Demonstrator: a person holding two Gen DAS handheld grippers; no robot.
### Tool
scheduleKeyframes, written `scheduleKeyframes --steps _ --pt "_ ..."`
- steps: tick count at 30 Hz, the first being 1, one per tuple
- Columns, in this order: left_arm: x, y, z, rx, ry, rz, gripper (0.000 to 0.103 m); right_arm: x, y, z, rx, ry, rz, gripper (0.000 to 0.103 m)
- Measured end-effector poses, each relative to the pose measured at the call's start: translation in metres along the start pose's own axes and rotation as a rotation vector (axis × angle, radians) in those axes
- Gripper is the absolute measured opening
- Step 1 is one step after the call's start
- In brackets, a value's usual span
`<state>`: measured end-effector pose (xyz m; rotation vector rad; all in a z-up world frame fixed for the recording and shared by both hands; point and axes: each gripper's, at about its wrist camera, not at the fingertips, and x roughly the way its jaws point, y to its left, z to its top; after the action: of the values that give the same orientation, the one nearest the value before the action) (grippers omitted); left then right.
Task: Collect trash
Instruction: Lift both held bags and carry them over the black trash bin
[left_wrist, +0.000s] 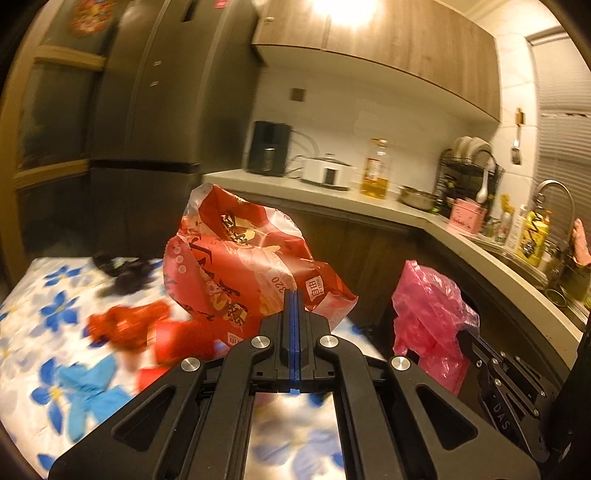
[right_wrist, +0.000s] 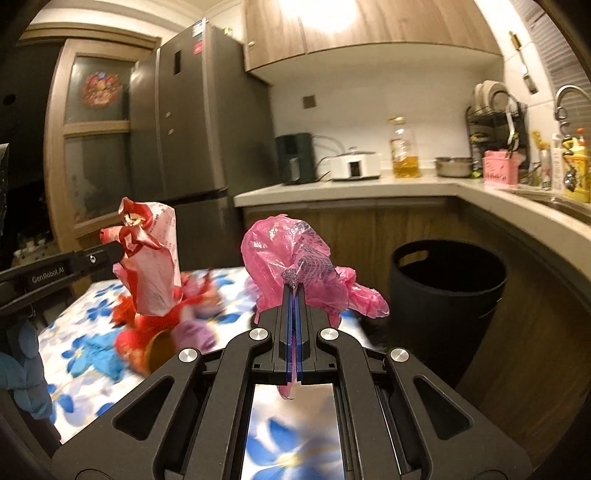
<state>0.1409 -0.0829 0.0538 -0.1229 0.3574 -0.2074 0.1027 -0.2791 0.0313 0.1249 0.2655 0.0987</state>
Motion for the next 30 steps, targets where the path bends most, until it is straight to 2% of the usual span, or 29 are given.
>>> scheduleKeyframes --steps 8,16,23,30 --pt "0.051 -0.08 0.014 0.084 -0.023 -0.155 0.0 0.012 -0.069 0.027 0.028 -0.08 -0.151 0.001" --pt "0.102 -0.153 0.021 0.136 -0.042 -0.305 0.0 0.036 -0.129 0.048 0.045 -0.119 -0.247 0.001" --pt "0.147 -0.192 0.016 0.154 -0.014 -0.404 0.0 0.057 -0.164 0.059 0.054 -0.103 -0.269 0.001" --pt "0.179 -0.206 0.008 0.161 0.033 -0.431 0.0 0.08 -0.187 0.058 0.074 -0.068 -0.265 0.001"
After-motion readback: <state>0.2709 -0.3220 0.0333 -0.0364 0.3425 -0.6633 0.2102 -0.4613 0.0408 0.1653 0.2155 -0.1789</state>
